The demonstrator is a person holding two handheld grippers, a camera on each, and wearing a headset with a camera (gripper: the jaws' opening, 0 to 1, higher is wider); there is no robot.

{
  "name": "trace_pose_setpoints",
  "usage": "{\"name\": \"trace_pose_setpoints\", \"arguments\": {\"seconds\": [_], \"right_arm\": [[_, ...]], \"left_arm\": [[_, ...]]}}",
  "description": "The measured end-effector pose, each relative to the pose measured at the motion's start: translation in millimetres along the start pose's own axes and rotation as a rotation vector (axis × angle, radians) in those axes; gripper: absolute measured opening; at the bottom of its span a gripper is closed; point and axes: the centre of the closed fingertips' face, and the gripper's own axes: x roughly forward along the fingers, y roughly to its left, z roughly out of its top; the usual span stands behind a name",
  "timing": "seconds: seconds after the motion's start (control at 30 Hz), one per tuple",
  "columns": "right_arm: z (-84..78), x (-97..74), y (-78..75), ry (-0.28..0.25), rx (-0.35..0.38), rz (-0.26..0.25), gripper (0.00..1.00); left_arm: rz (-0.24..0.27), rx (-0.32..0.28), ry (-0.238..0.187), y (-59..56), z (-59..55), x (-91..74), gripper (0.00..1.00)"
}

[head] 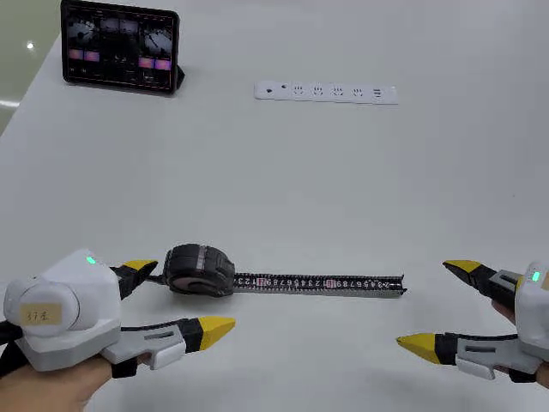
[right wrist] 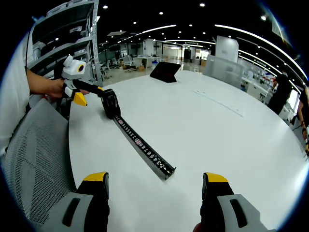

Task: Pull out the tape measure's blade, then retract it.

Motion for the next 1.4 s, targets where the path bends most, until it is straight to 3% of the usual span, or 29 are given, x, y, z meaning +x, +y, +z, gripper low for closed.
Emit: {"name": "trace_pose_setpoints", "arguments": {"seconds": [0.33,0.7,0.97,1.4], "right_arm": [[2.2,5.1,-4.8,0.002,0.003,0.007,0.78],[0.8,9.4,-8.3,0.030,-0.033,0.044,0.72],[1.0,15.5,-11.7,0.077,-0.099,0.096,0.65],[-1.2,26.1,-19.9,0.134,-0.171,0.155,0.60]], "left_arm": [[0.011,-0.020,-0.003,2.9,-2.4,6.1,0.83],[0.063,-0.029,-0.007,3.1,-3.2,10.1,0.83],[0.148,-0.073,-0.029,10.7,-2.9,15.2,0.77],[0.219,-0.146,-0.051,18.2,-0.8,22.5,0.73]]}}
